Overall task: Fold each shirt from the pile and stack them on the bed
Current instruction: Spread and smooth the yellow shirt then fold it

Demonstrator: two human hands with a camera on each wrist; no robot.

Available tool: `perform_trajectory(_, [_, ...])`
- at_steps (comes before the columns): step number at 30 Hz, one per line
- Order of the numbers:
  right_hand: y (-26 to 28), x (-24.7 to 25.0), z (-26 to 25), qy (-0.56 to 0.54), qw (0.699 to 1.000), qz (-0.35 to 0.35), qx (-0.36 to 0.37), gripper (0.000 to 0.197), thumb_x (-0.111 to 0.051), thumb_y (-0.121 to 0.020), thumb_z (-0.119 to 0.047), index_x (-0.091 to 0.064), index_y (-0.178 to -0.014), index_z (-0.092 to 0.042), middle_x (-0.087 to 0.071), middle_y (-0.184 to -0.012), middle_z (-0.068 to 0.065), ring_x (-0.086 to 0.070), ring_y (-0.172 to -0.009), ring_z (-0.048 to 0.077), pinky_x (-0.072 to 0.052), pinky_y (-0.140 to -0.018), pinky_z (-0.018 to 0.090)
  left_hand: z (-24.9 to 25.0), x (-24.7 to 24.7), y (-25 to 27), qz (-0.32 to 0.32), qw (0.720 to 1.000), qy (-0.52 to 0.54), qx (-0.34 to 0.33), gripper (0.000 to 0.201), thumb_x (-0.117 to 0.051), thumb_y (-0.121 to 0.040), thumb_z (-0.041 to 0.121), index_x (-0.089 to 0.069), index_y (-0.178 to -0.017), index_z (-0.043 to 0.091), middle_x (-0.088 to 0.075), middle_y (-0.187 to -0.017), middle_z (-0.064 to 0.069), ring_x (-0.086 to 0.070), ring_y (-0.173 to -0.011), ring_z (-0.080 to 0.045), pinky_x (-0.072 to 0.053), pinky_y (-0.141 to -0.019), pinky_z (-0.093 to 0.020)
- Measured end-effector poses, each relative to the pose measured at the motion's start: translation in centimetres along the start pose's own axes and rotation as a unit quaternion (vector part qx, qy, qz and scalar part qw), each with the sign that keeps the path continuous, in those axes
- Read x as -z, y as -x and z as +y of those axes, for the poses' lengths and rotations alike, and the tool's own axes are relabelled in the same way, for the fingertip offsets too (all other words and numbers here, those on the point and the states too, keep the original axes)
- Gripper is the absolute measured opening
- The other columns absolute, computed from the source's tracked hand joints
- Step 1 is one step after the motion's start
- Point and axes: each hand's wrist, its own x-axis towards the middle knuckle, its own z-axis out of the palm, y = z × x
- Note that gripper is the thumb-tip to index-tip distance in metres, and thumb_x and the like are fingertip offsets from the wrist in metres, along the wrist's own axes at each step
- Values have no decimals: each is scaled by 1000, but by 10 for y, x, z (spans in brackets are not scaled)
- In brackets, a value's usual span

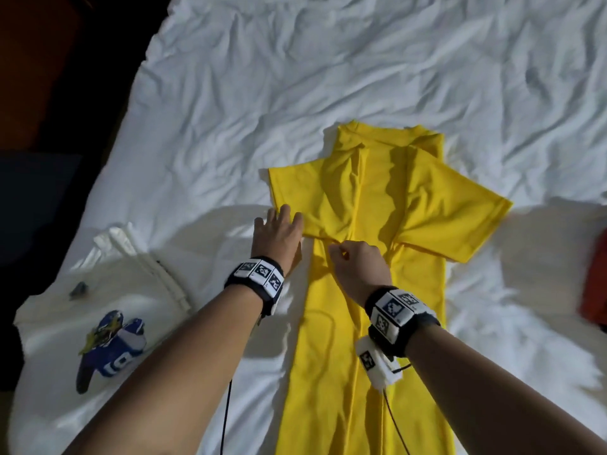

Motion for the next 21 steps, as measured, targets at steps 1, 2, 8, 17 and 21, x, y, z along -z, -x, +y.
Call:
perform_trajectory(1, [-7, -3, -6, -17, 1000, -11, -13, 48, -48, -101, -45, -51, -62, -17, -59, -69, 5, -54, -68, 35, -33, -50, 31, -3, 0, -7, -1, 1000, 7, -6, 27, -64, -94, 18, -62, -120, 14, -51, -130, -14, -49, -120, -41, -44, -91, -53])
perform_trajectory(2, [-13, -7, -10, -33, 999, -20, -23, 51, -47, -100, -48, -51, -60, -16, -62, -69, 5, -57, -67, 35, -39, -51, 32, -5, 1, -12, -1, 1000, 18, -16, 22, -68, -91, 20, -67, -112, 12, -55, -126, -15, -52, -117, -41, -45, -89, -54])
perform_trajectory(8, [-37, -14, -26, -188, 971, -34, -140, 65, -43, -103, -52, -73, -69, -6, -70, -58, 4, -62, -58, 23, -49, -62, 34, -12, -2, -25, 73, 991, 66, -88, 15, -84, -73, 21, -73, -80, 14, -66, -81, -8, -61, -79, -36, -48, -68, -43])
perform_trajectory(17, [-44, 11, -24, -440, 847, -3, -298, 32, -70, -93, -29, -57, -69, -10, -50, -58, 6, -33, -39, 18, -26, -43, 22, -5, 23, -26, 59, 949, 261, -168, 42, -54, -78, 41, -76, -103, 15, -65, -110, -4, -58, -105, -27, -46, -92, -43])
perform_trajectory(21, [-43, 22, -17, -458, 837, -13, -299, 29, -73, -90, -32, -56, -77, -13, -52, -63, 2, -45, -52, 19, -37, -51, 29, -15, 20, -50, -48, 957, 283, 37, 54, -41, -95, 46, -52, -142, 20, -50, -144, -10, -44, -131, -31, -38, -108, -47])
